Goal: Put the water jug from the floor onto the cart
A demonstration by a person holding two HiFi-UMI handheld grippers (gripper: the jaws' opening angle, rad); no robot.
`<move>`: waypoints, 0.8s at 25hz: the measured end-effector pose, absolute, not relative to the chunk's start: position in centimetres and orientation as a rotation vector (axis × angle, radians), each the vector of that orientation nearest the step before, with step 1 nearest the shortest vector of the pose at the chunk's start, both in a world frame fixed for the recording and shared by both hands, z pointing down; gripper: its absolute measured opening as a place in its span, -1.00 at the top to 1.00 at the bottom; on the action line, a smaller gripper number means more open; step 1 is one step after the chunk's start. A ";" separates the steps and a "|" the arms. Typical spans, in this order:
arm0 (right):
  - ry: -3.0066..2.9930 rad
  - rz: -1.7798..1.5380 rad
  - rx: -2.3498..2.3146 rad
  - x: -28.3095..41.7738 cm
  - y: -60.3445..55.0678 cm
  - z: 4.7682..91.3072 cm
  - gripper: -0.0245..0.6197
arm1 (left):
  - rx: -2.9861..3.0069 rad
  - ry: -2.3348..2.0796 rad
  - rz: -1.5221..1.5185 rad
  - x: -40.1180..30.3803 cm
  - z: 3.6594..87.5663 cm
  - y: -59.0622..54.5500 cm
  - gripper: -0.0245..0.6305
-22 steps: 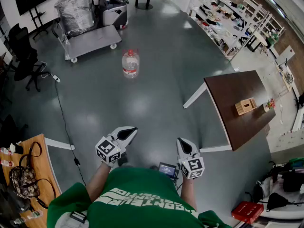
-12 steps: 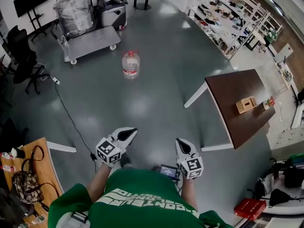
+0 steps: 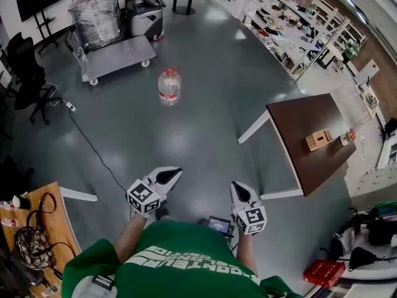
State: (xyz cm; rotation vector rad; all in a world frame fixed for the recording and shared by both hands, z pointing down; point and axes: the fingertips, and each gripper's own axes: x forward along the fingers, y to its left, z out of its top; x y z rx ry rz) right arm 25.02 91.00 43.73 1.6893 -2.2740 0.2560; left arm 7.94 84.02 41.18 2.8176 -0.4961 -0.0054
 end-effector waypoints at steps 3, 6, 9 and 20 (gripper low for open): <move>-2.269 0.259 1.687 24.3 90.7 43.6 0.95 | 2.813 -0.500 -0.013 7.1 41.2 83.5 0.89; -2.269 0.257 1.677 23.6 90.4 43.5 0.95 | 2.800 -0.520 -0.028 6.1 41.2 82.9 0.89; -2.263 0.253 1.670 22.8 90.4 43.6 0.95 | 2.789 -0.528 -0.036 5.1 41.4 82.6 0.89; -2.256 0.280 1.664 18.2 90.0 44.3 0.95 | 2.764 -0.525 -0.032 0.3 42.6 82.2 0.89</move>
